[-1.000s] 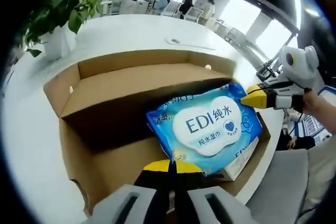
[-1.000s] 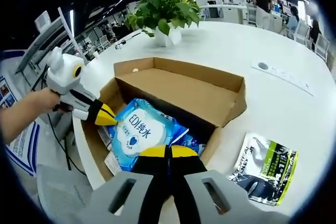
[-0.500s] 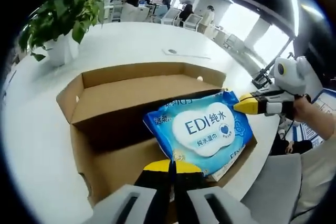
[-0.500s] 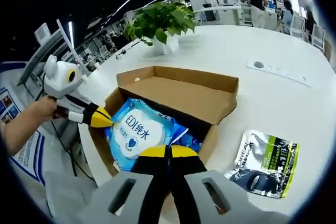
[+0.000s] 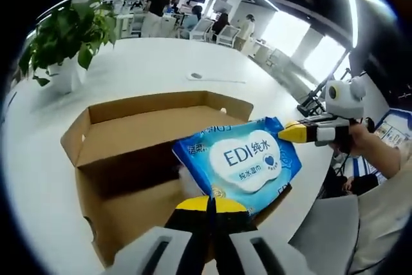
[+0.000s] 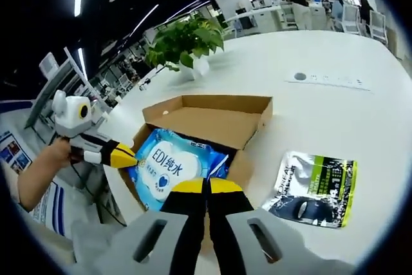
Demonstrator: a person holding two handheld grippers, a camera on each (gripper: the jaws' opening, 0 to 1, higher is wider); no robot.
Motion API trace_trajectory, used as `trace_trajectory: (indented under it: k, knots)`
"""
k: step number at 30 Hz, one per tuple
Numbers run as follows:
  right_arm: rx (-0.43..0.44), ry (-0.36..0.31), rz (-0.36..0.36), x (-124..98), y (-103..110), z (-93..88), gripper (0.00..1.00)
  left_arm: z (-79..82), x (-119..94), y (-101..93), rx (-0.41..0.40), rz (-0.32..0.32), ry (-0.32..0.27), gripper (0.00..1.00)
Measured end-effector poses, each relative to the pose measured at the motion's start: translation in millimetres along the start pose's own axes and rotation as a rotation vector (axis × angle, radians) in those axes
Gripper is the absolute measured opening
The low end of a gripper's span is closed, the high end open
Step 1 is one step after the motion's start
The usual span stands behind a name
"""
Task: Operate the shoe box by opening the lid, removing the specified soft item, and placing it in the target area until the item is outside and the box remains undamaged.
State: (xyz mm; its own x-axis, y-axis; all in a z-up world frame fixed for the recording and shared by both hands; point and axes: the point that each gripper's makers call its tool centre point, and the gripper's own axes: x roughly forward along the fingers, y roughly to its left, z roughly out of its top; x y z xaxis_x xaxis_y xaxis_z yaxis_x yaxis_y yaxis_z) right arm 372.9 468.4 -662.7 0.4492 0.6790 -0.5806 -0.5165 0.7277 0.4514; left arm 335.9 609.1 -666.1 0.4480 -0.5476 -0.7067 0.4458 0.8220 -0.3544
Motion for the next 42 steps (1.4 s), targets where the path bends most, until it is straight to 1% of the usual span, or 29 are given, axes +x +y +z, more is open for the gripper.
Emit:
trace_trajectory:
  k: [6,15,25,31,35,42]
  knots:
    - [0.050,-0.012,-0.004,-18.0,-14.0,3.3,0.00,8.0,7.0,-19.6,0.007,-0.030,-0.013,0.00]
    - [0.087,-0.030,-0.039,-36.6,-36.2,5.5,0.00,20.4,21.5,-43.4,0.019,-0.053,-0.028,0.00]
    - [0.120,-0.045,-0.078,-55.2,-60.4,5.0,0.00,26.5,42.4,-66.7,0.039,-0.083,-0.014,0.00]
    - [0.146,-0.058,-0.105,-68.4,-78.7,5.2,0.00,34.2,56.5,-82.0,0.053,-0.102,-0.011,0.00]
    - [0.161,-0.067,-0.121,-76.4,-89.9,5.4,0.00,37.8,64.3,-88.8,0.060,-0.114,-0.009,0.00]
    - [0.176,-0.072,-0.146,-85.8,-106.5,3.0,0.00,41.7,79.8,-103.6,0.070,-0.134,-0.001,0.00]
